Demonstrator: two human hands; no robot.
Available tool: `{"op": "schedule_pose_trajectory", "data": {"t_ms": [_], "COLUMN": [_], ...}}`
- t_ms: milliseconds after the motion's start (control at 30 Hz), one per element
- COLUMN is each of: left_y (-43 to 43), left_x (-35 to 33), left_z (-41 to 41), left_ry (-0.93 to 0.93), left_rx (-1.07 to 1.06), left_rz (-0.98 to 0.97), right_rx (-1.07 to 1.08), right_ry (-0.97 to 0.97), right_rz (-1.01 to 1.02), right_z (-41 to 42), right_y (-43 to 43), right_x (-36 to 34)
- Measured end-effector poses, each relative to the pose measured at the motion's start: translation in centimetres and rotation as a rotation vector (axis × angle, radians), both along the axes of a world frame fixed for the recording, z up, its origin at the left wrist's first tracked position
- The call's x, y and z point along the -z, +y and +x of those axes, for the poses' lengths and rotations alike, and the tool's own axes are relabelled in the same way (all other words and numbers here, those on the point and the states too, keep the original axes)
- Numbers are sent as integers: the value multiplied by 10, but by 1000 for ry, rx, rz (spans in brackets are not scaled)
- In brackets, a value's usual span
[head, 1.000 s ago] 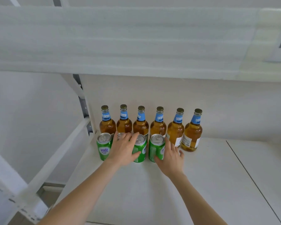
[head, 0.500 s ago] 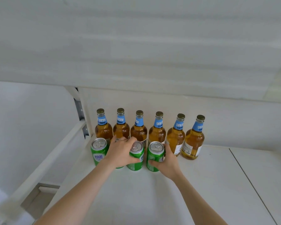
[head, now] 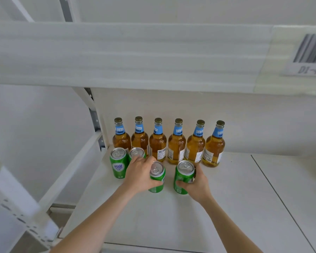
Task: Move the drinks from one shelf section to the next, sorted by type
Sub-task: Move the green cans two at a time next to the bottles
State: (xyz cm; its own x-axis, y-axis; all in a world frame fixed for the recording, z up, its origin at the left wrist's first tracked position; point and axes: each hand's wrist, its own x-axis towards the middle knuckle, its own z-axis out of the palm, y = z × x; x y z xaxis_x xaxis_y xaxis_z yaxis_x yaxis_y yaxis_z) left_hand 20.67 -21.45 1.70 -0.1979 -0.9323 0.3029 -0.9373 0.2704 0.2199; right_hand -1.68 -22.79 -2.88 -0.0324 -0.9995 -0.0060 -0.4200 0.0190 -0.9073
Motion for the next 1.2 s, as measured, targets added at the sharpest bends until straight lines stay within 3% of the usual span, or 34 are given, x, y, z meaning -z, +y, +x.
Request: {"op": "schedule_pose_trajectory", "data": {"t_ms": [700, 1200], "left_y": [130, 186], "left_x": [2, -2], "left_z": [-32, -147], "left_ry": [686, 905], "left_rx": [-22, -65], "left_rz": [246, 314], "right_rx": [90, 115], "right_ry": [-19, -130], "right_rz": [-80, -77], "right_z": [-35, -159], "right_y": [140, 202], "right_x": [-15, -34]}}
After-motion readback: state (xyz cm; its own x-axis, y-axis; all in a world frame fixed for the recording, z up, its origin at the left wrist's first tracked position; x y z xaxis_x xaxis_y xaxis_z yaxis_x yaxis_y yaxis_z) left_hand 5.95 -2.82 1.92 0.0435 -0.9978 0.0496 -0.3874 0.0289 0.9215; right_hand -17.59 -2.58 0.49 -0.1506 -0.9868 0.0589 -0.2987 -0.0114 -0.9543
